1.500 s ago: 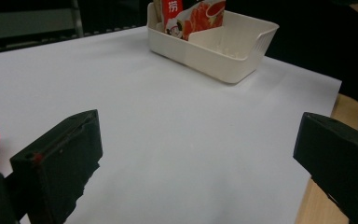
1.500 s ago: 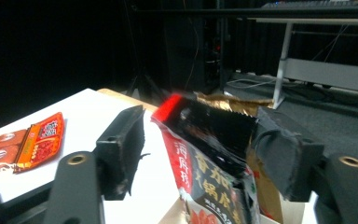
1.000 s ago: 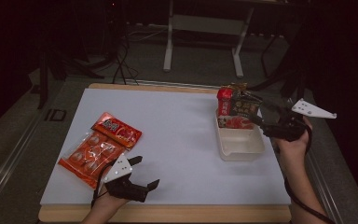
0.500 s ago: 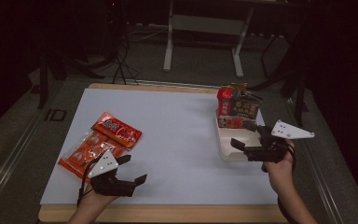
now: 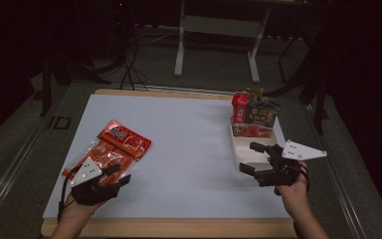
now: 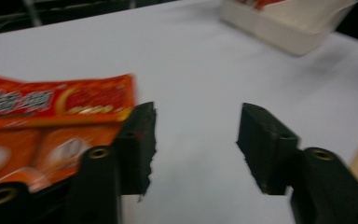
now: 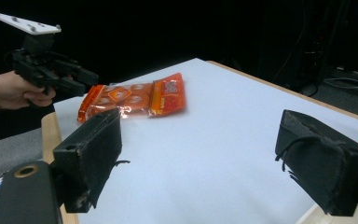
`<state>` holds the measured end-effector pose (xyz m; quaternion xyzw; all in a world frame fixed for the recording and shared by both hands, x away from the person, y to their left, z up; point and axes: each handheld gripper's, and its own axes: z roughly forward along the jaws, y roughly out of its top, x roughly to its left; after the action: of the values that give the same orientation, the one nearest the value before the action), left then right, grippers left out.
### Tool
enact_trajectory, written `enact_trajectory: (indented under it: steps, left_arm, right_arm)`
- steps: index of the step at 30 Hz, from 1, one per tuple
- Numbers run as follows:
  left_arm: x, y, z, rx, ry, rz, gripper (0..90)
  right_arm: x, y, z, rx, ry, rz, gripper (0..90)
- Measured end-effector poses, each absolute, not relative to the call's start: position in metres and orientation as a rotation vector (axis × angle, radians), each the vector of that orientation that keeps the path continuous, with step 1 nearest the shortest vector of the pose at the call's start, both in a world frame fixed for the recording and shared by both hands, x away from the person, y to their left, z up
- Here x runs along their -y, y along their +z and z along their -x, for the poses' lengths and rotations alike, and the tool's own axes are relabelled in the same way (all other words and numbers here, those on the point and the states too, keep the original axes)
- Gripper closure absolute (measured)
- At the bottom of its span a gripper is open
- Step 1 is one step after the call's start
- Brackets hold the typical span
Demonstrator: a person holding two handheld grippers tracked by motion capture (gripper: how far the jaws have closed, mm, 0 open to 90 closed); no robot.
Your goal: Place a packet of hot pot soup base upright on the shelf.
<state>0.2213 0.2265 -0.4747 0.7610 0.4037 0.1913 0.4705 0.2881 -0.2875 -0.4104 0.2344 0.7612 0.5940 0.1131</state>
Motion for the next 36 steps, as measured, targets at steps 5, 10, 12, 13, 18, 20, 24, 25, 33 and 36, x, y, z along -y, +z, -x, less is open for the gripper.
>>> enact_trajectory:
  steps: [5,10,12,13,18,20,24,25,33,36]
  left_arm:
    - [-0.25,-0.481,-0.226,-1.11,0.535,-1.869,65.7]
    - [-0.277,-0.486,-0.231,-1.221,0.6,-1.894,82.0]
    - [-0.286,-0.49,-0.234,-1.272,0.652,-1.936,86.4]
    - [-0.29,-0.491,-0.235,-1.287,0.648,-1.935,90.0]
    - [-0.308,-0.498,-0.241,-1.365,0.682,-1.926,90.0]
    - [-0.314,-0.502,-0.246,-1.4,0.682,-1.925,90.0]
    - [-0.324,-0.51,-0.255,-1.44,0.67,-1.913,90.0]
    - [-0.326,-0.512,-0.258,-1.454,0.677,-1.915,90.0]
    - [-0.335,-0.522,-0.278,-1.504,0.663,-1.946,90.0]
    - [-0.337,-0.524,-0.282,-1.532,0.673,-1.953,90.0]
  right_arm:
    - [0.291,-0.413,-0.288,-2.235,1.746,-0.697,14.2]
    - [0.291,-0.414,-0.288,-2.238,1.748,-0.699,14.2]
    - [0.29,-0.414,-0.289,-2.244,1.753,-0.688,14.2]
    - [0.288,-0.413,-0.289,-2.245,1.749,-0.68,14.3]
    - [0.284,-0.413,-0.288,-2.254,1.76,-0.65,14.4]
    - [0.283,-0.413,-0.289,-2.26,1.758,-0.645,14.4]
    - [0.282,-0.415,-0.288,-2.274,1.759,-0.643,14.3]
    - [0.281,-0.415,-0.288,-2.278,1.761,-0.646,14.4]
    - [0.278,-0.416,-0.289,-2.29,1.772,-0.639,14.3]
    - [0.278,-0.416,-0.289,-2.294,1.771,-0.636,14.3]
